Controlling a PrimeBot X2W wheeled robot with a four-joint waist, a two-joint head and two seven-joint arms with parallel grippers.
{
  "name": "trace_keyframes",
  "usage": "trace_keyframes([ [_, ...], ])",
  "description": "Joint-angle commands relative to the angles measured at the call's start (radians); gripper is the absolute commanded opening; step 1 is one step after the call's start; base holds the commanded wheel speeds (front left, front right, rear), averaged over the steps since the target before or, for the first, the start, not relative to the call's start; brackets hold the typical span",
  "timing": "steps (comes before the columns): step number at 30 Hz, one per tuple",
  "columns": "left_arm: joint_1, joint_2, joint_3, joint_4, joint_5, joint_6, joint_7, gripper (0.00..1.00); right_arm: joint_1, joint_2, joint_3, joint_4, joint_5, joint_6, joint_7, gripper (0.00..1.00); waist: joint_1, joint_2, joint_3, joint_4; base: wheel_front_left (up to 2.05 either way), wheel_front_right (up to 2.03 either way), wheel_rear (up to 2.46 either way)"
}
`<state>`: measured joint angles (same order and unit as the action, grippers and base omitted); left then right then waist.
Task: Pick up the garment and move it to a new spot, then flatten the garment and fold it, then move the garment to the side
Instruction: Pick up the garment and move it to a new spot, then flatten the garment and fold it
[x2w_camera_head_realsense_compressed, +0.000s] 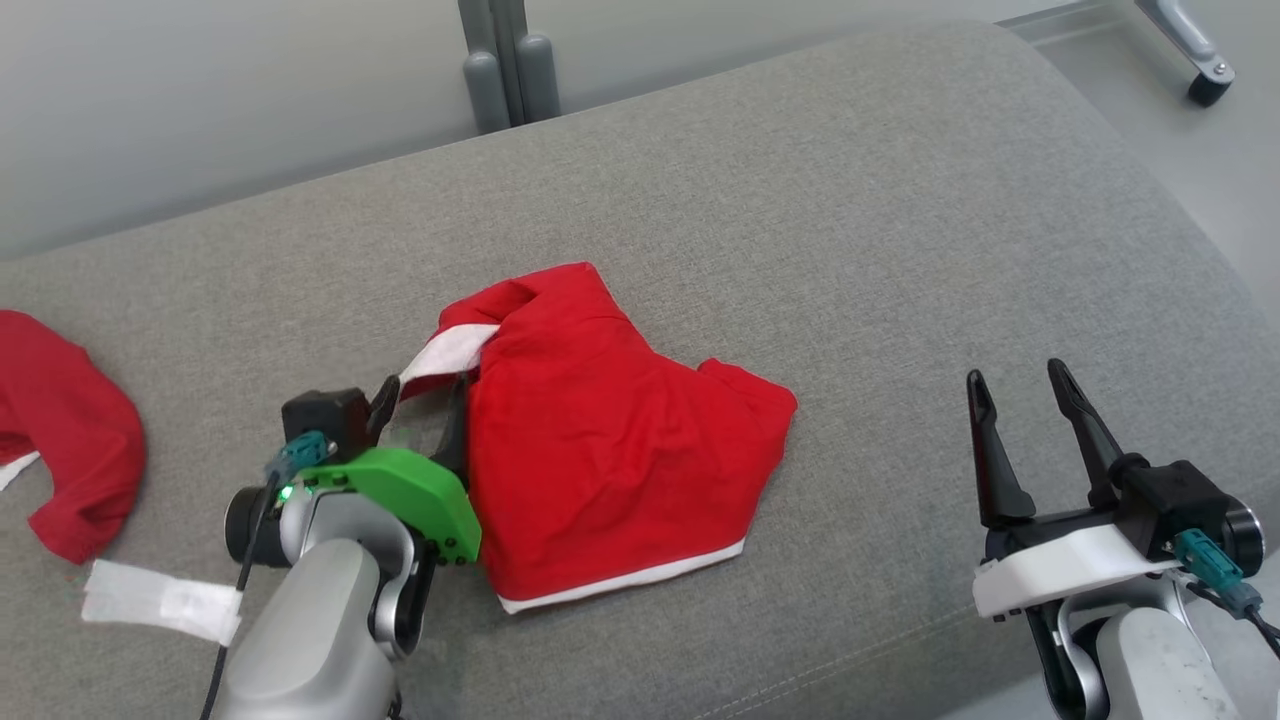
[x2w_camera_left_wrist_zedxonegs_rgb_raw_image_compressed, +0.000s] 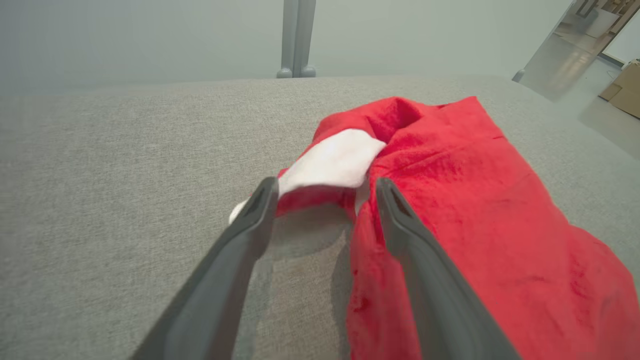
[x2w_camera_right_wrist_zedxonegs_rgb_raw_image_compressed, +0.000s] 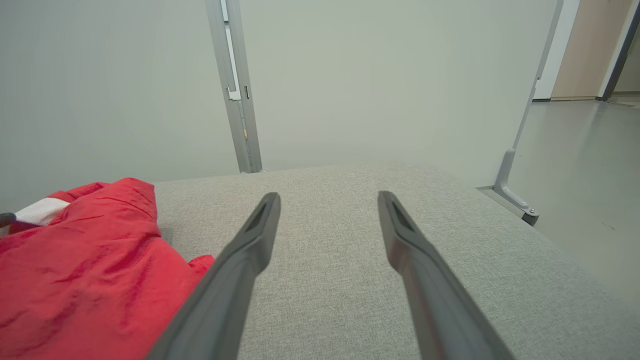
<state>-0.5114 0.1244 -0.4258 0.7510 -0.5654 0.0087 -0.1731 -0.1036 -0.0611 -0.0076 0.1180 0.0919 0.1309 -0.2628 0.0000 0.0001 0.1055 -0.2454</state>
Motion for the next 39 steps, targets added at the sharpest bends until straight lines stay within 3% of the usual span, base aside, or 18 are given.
trace_keyframes([
  [1, 0.027, 0.014, 0.002, -0.004, -0.005, -0.001, -0.007, 1.00, 0.016, -0.001, -0.003, -0.004, -0.005, 0.000, -0.003, 1.00, 0.0000, -0.0001, -0.008, 0.013, 0.00, 0.00, 0.00],
  [6, 0.180, 0.061, -0.012, -0.163, -0.021, -0.004, 0.027, 1.00, 0.033, 0.000, -0.020, -0.018, -0.004, 0.000, -0.003, 1.00, 0.0000, -0.0001, 0.003, 0.043, 0.00, 0.00, 0.00],
  [12, 0.337, 0.112, -0.034, -0.341, -0.071, 0.010, 0.190, 1.00, 0.016, 0.001, -0.021, -0.020, -0.004, 0.000, -0.003, 1.00, 0.0000, -0.0001, 0.038, 0.077, 0.00, 0.00, 0.00],
  [18, 0.361, 0.088, -0.059, -0.402, -0.107, -0.007, 0.257, 1.00, -0.018, 0.001, -0.008, -0.007, -0.004, 0.000, -0.003, 1.00, 0.0000, -0.0001, 0.056, 0.080, 0.00, 0.00, 0.00],
  [25, 0.373, 0.035, -0.107, -0.437, -0.168, -0.070, 0.304, 1.00, -0.015, 0.001, -0.004, 0.004, 0.000, 0.000, -0.003, 1.00, 0.0000, -0.0001, 0.055, 0.058, 0.00, 0.00, 0.00],
  [29, 0.376, 0.032, -0.120, -0.482, -0.193, -0.096, 0.320, 1.00, -0.007, 0.000, -0.009, 0.009, 0.002, 0.000, -0.003, 1.00, 0.0000, -0.0001, 0.054, 0.043, 0.00, 0.00, 0.00],
  [39, 0.370, 0.022, -0.068, -0.562, -0.233, -0.078, 0.266, 1.00, -0.001, 0.004, -0.011, 0.010, 0.004, 0.000, -0.003, 1.00, 0.0000, -0.0001, 0.050, 0.019, 0.00, 0.00, 0.00],
])
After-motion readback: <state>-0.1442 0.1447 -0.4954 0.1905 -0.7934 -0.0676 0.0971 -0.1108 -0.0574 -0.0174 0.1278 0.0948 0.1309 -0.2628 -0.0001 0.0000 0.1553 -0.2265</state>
